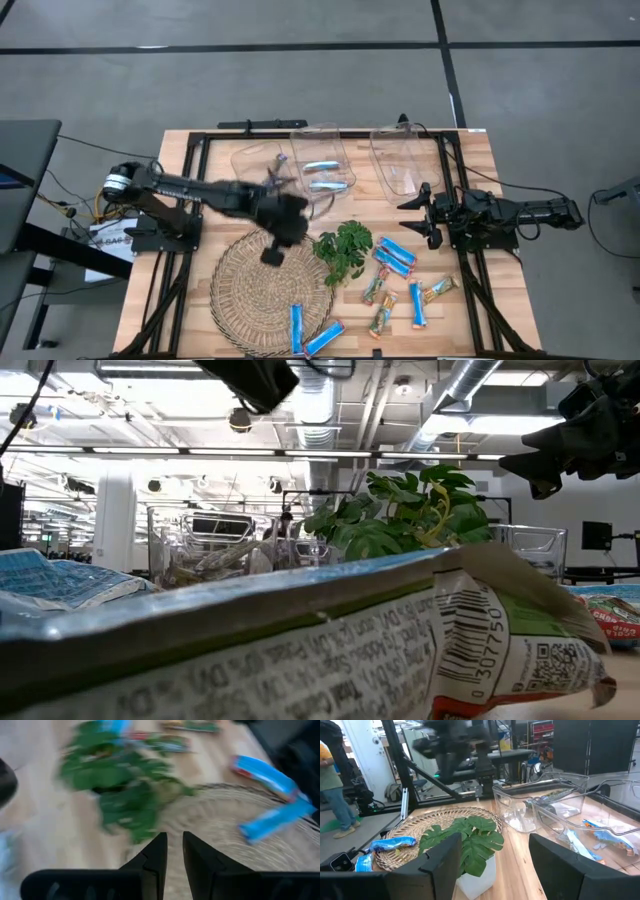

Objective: Pick and place Granola Bars by type
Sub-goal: Put the blue granola bar into the left transparent bin

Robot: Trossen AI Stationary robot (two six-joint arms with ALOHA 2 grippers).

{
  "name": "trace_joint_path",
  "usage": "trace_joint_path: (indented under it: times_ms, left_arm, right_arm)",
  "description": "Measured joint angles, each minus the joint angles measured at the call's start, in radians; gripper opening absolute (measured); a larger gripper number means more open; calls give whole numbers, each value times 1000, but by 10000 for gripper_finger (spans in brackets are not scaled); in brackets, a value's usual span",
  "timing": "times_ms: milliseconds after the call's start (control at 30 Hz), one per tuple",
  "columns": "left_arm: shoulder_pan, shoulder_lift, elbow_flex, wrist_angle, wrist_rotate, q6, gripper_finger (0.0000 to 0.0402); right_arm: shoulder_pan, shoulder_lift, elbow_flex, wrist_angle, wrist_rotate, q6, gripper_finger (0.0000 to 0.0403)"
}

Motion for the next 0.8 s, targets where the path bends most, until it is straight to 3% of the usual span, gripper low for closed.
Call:
trace_joint_path:
  times_ms: [300,433,800]
  left_arm:
    - [-265,34,-2,-43,-9,16,55]
    - [-370,62,-3,-84,-85,3,55]
    - [-515,114,-1,-33,-233,101,55]
  right_arm:
    - [0,0,0,0,0,0,225]
    - [0,0,0,0,0,0,225]
    - [0,5,0,4,0,0,225]
